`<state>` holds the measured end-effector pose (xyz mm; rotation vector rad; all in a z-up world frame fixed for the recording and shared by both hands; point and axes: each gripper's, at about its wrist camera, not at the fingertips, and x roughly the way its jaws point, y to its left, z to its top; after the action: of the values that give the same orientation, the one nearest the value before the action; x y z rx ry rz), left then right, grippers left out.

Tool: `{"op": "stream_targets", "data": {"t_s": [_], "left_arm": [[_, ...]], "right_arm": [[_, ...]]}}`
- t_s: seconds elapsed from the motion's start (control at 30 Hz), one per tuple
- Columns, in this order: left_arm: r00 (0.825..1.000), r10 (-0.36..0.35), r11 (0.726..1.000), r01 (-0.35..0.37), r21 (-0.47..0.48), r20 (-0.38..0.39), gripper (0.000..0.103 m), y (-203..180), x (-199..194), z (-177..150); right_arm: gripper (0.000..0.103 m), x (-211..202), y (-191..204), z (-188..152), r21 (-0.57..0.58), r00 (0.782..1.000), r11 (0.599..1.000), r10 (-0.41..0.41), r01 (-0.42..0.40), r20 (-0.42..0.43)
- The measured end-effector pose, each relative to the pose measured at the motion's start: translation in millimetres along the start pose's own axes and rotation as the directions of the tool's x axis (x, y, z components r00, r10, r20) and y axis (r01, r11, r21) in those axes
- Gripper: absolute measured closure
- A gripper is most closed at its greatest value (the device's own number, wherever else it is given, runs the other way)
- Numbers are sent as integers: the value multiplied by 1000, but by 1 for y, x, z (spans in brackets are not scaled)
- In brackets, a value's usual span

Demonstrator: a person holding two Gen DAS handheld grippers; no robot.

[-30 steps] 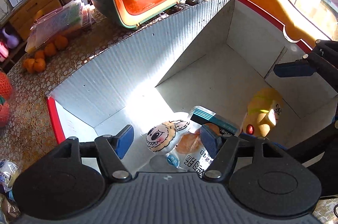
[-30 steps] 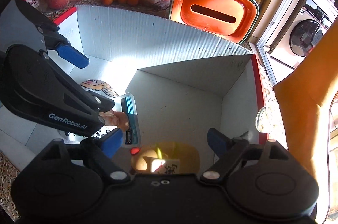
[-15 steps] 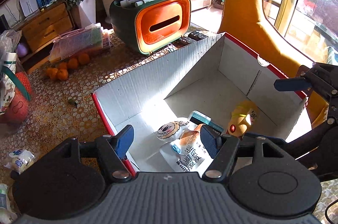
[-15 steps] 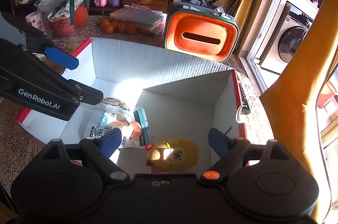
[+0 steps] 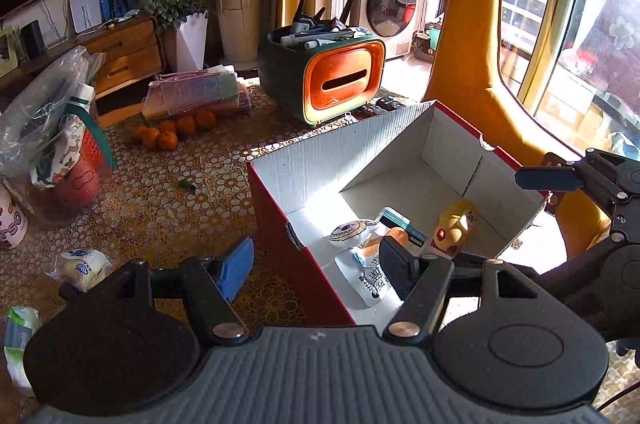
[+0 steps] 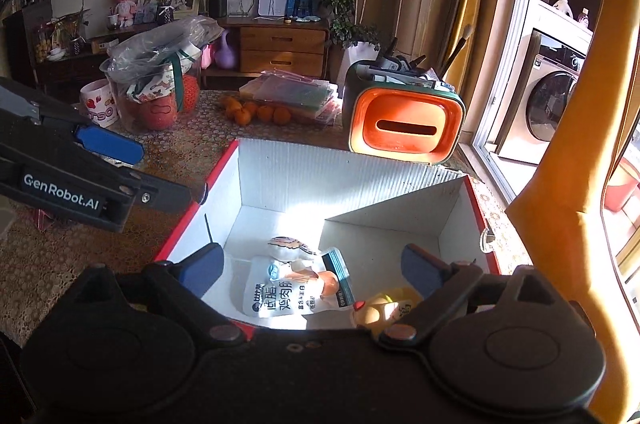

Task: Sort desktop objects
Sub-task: 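Withdraw both grippers from the box toward the table, then reach the right gripper to the blue-labelled bottle while the left gripper approaches the white tissue pack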

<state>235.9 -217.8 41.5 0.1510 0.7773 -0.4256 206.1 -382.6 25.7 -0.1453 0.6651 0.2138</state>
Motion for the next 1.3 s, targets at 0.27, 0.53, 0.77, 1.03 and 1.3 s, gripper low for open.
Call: {"op": "stream_targets", "data": {"t_s": [0.27, 0.53, 0.77, 1.03, 1.3], "left_arm": [[999, 6, 1000, -8, 26, 54, 34, 14, -31, -26], [995, 35, 999, -36, 4, 96, 27, 43, -58, -55], [989, 76, 997, -75, -9, 125, 23, 69, -77, -79], [983, 121, 992, -115, -52, 139, 20, 101, -91, -106], [977, 165, 982, -150, -111, 138, 19, 136, -100, -129]], "right_arm": [[1, -14, 29, -3, 42, 998, 999, 9, -11, 57], [0, -23, 64, -8, 46, 993, 999, 24, -30, 118], [0, -22, 88, -6, 56, 990, 998, 30, -38, 141], [0, -16, 114, -7, 64, 990, 996, 61, -69, 124], [0, -4, 148, -3, 41, 990, 994, 92, -97, 111]]}}
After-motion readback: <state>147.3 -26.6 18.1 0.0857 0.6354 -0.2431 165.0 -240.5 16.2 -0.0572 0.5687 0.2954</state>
